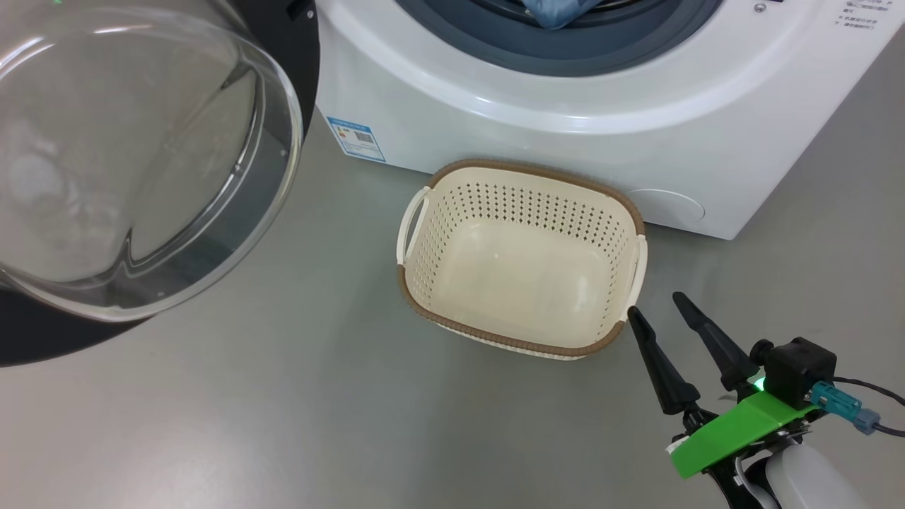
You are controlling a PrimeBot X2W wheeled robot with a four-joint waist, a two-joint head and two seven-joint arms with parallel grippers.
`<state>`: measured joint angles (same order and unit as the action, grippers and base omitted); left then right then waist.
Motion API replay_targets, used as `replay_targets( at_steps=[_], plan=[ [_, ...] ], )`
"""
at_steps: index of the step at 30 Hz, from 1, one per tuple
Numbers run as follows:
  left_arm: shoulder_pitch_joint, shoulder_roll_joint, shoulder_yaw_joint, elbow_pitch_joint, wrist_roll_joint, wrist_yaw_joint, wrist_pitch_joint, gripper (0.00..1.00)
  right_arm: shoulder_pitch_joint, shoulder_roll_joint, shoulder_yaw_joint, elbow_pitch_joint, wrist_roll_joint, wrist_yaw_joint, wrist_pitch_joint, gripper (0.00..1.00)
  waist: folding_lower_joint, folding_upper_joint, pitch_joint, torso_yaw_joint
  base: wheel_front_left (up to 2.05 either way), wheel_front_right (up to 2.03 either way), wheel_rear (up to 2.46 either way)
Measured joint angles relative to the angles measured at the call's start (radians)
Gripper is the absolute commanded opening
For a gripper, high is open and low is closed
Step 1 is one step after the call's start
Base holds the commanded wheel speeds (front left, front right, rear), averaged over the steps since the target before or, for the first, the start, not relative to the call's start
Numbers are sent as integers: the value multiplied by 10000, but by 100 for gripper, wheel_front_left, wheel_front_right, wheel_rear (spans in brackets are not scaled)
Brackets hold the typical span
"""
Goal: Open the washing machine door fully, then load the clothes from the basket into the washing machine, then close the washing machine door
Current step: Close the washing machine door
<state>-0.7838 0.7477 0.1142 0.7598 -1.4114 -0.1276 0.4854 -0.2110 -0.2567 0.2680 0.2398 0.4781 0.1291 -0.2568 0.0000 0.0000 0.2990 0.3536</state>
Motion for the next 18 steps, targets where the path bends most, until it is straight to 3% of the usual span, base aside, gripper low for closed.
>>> replay_targets(
  at_steps=[18],
  plan=[
    [892,178,-403,-1290,-1187,13,2460,0,23,79,-272,86,-31,0,0,100,0,0,-672,138,0,0,0]
  ],
)
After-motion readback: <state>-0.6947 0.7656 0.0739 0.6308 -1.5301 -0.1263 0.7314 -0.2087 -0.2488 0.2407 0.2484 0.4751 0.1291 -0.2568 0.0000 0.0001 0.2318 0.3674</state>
